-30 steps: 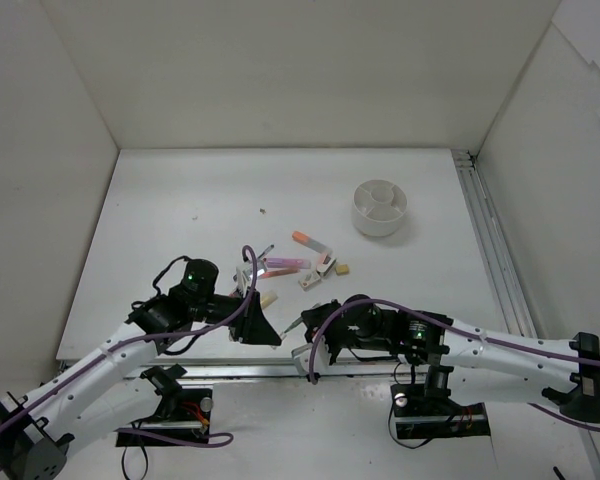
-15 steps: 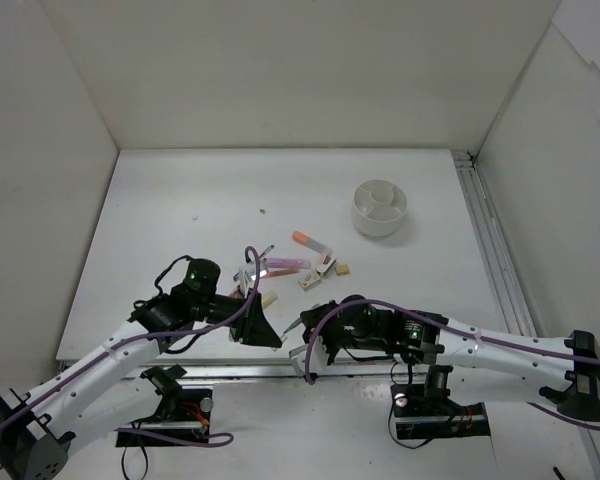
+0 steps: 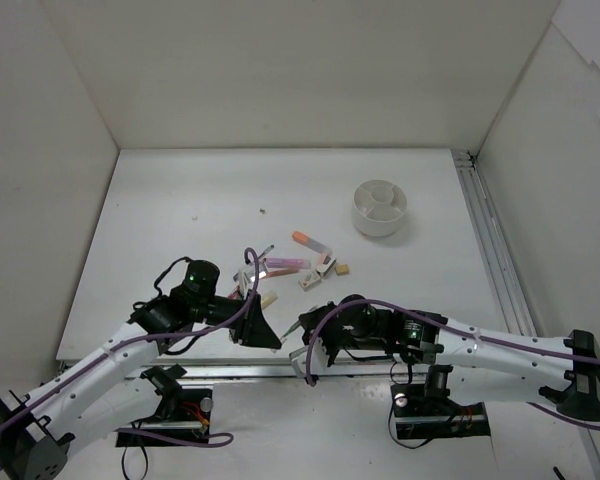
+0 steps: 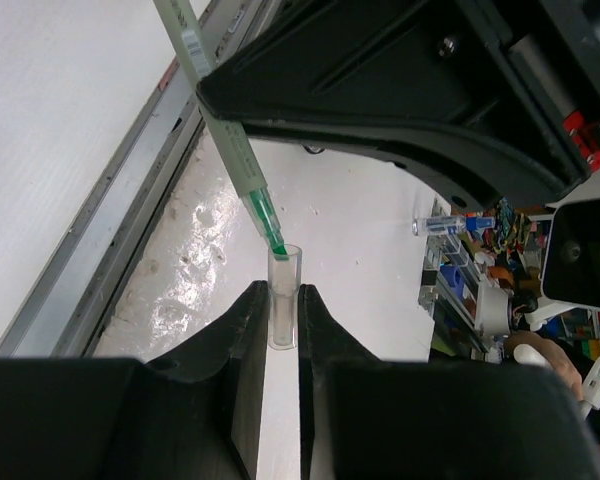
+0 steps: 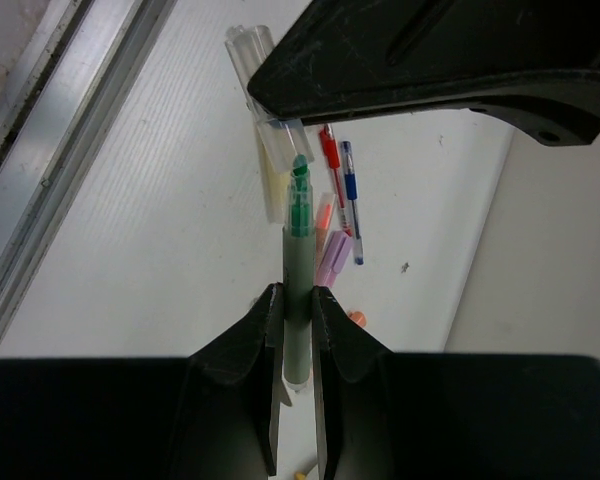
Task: Sort the stationery into containers
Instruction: Close the pen cap on the pen.
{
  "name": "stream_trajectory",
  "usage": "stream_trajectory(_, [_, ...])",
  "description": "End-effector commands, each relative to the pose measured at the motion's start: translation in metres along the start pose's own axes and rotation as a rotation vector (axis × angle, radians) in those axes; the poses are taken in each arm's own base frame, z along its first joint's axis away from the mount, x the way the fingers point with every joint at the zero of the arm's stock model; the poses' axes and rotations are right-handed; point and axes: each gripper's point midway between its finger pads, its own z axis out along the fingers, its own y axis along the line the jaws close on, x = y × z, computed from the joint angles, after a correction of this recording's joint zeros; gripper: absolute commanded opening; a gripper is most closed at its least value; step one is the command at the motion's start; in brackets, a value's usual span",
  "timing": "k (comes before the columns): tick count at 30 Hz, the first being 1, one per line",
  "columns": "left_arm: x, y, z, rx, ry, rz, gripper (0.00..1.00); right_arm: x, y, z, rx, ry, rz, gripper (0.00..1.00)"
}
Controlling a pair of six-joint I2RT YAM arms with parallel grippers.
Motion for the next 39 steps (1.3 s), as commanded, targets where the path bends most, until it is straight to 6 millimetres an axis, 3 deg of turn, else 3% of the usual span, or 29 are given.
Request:
stream_trajectory(1, [-0.021,-0.015,-0.002,0.048,-0.047,0.071,0.0,-0.023,-0.021,0.003,0.037,-0.082,-0.016,0.0])
stream_trajectory(17, [-0.018,-0.015,-0.006,0.032,-0.065,0.068,0.0,-0.019,-0.024,-0.009,0.082,-0.067,-0.007,0.0])
stream_trajectory(30, [-0.02,-0.018,-0.003,0.067,-0.041,0.027,0.0,-0.024,-0.02,0.009,0.042,-0.074,-0.057,0.0])
stream_trajectory(39, [-0.015,-0.015,-0.006,0.026,0.03,-0.125,0.0,-0.017,-0.013,0.017,0.044,0.097,-0.167,0.0])
